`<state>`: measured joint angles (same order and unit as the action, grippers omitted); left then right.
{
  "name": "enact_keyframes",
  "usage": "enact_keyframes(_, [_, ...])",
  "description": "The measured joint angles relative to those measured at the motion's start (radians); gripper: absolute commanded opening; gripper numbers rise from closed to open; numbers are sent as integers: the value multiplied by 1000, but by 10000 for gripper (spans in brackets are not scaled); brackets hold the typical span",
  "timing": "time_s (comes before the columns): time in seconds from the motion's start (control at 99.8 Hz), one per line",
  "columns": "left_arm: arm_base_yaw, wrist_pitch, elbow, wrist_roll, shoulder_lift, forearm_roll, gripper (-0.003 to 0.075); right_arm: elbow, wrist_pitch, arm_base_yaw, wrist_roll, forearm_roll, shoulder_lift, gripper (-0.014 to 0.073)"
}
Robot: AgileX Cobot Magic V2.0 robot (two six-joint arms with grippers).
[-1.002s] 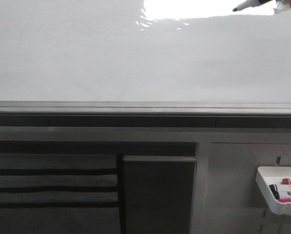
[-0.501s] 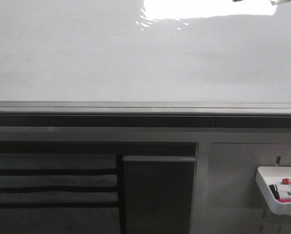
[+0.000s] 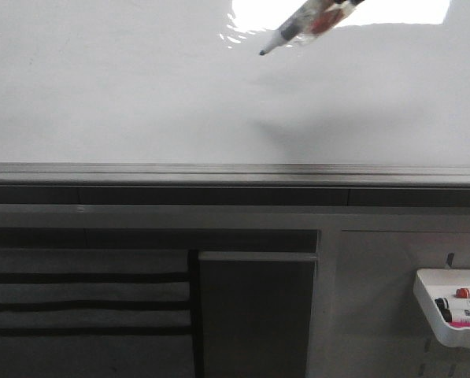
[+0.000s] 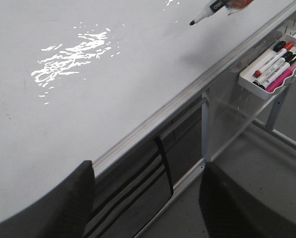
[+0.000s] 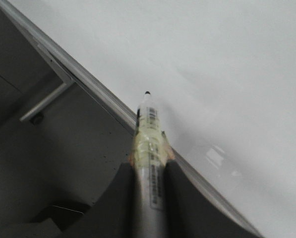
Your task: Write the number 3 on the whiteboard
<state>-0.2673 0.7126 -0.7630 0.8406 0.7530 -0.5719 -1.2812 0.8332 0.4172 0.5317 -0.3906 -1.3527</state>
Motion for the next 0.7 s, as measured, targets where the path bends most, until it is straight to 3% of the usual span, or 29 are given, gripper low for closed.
enact_keyframes(0.301, [0, 2, 0, -2, 0, 0, 426, -81, -41, 45, -32, 121, -111, 8])
enact_keyframes(0.521, [0, 2, 0, -2, 0, 0, 426, -82, -59, 3, -44, 145, -142, 8])
enact_keyframes(0.701, [0, 2, 0, -2, 0, 0, 426, -67, 5, -45, -95, 147, -117, 8])
